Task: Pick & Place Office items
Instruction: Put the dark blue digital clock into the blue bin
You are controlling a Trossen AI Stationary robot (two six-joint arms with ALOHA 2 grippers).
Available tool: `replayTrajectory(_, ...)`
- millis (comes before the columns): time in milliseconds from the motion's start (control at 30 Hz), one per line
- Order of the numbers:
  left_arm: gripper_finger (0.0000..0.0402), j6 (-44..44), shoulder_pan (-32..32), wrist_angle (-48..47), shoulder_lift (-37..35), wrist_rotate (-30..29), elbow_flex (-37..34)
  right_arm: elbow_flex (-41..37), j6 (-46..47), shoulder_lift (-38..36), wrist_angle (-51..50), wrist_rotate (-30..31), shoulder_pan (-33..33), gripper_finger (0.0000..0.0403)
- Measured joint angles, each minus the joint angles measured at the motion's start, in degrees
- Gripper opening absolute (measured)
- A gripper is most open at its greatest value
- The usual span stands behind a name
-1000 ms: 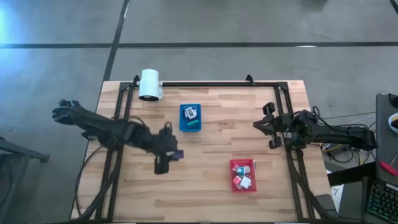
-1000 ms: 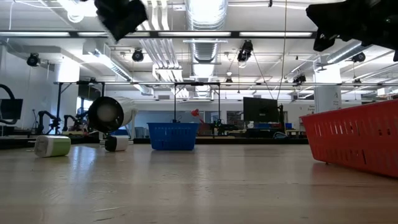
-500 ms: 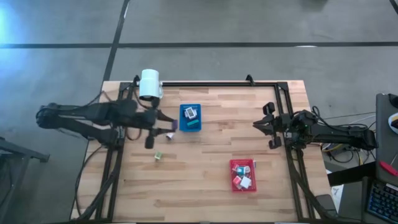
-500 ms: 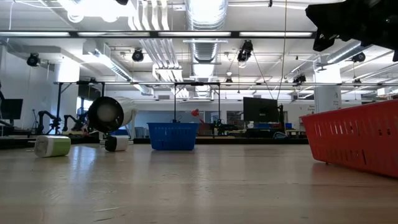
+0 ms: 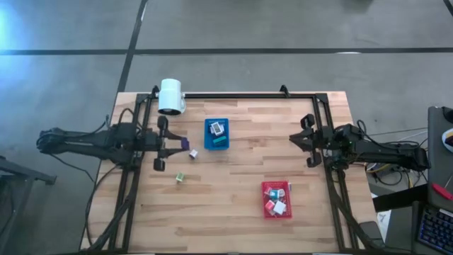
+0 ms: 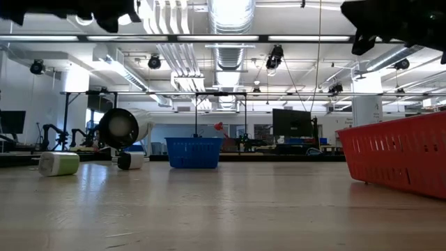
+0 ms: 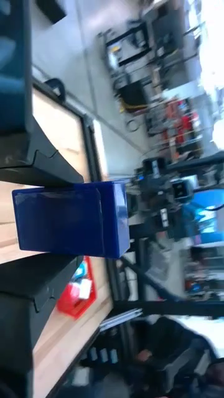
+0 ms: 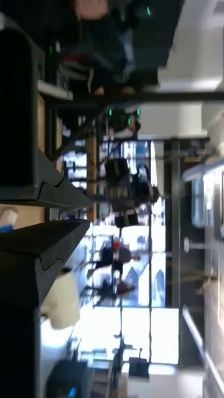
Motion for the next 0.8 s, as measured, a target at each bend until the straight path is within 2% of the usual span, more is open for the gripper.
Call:
replayTrajectory(133, 0.0145, -1.59, 1.37, 5.16, -5.69, 0.08, -7.08, -0.33, -0.58, 2.0, -0.47, 5.19, -0.04, 0.0034)
replayTrajectory(267, 0.0145, 0.77, 2.21, 4.53, -11.65, 0.49, -10.67, -0.37, -1.27, 4.2, -0.28, 9.05, -0.04, 0.0034)
replayTrajectory(433, 0.0145, 3.97, 2.32, 3.0, -17.03, 4.66, -12.59, -0.37, -1.46, 5.67, 0.12, 9.05, -0.04, 0.0034)
replayTrajectory(800, 0.0145, 5.88, 2.43, -4.68, -21.68, 4.89, -13.96, -0.26, -1.48, 5.59, 0.15, 8.7, 0.0, 0.0034)
